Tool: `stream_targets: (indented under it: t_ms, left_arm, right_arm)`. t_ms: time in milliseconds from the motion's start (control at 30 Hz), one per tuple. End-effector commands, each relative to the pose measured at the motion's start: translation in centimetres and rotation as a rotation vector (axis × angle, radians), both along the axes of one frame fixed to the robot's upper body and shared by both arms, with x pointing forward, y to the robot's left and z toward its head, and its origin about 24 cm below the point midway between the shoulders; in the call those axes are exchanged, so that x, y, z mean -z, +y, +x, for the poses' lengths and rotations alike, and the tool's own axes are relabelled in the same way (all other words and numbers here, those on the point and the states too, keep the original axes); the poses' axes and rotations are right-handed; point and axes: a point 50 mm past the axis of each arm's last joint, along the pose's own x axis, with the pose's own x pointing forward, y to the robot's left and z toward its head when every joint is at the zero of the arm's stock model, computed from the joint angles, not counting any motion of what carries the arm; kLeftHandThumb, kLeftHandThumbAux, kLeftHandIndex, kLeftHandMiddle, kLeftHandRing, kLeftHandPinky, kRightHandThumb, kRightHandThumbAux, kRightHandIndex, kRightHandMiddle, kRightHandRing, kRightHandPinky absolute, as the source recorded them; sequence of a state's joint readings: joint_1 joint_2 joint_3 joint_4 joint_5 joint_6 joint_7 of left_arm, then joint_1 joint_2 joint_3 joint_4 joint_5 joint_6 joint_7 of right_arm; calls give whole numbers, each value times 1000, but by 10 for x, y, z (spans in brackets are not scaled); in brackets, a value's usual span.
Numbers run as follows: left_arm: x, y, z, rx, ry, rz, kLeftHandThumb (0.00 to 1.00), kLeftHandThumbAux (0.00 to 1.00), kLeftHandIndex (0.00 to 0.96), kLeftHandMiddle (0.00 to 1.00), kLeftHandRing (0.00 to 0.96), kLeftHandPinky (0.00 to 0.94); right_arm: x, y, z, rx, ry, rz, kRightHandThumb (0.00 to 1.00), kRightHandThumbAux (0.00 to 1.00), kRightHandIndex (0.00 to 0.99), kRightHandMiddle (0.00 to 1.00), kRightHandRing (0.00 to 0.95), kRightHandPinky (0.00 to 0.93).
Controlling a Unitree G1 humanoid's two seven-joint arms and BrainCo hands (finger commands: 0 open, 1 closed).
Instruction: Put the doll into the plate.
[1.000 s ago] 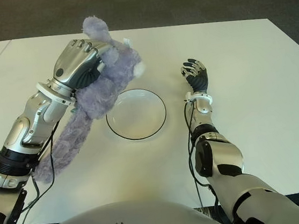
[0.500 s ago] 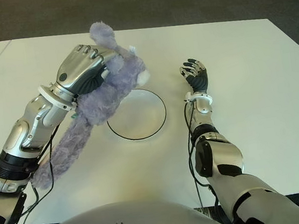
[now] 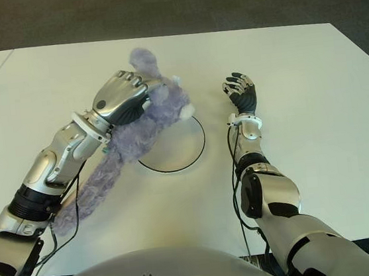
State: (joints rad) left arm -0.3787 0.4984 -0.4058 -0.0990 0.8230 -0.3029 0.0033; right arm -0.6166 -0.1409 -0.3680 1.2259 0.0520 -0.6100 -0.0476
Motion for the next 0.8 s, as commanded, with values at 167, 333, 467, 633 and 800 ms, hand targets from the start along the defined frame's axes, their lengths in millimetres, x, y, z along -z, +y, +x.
stream_targets:
  t_ms: [167, 333, 467, 633, 800]
  left_arm:
    - [21, -23, 0, 50, 90, 23, 834, 660, 706, 818, 826, 859]
    - [39, -31, 5, 48, 156, 24, 835, 664, 710, 822, 830, 868]
    - [53, -37, 6, 47, 211, 26, 824, 671, 701, 821, 830, 867]
    - [59, -39, 4, 48, 246, 22, 824, 677, 699, 825, 833, 867]
    - [64, -41, 2, 53, 293, -1, 837, 679, 699, 831, 840, 873]
  right_arm:
    - [94, 19, -73, 3, 442, 121, 440, 868, 273, 336, 379, 401]
    - [94, 20, -73, -1, 442, 109, 419, 869, 268, 333, 374, 390]
    - [95, 20, -73, -1, 446, 101, 421, 868, 266, 336, 371, 393]
    - [95, 20, -74, -3, 446, 98, 433, 869, 270, 338, 372, 390]
    - [95, 20, -74, -3, 445, 106, 439, 868, 273, 337, 373, 384]
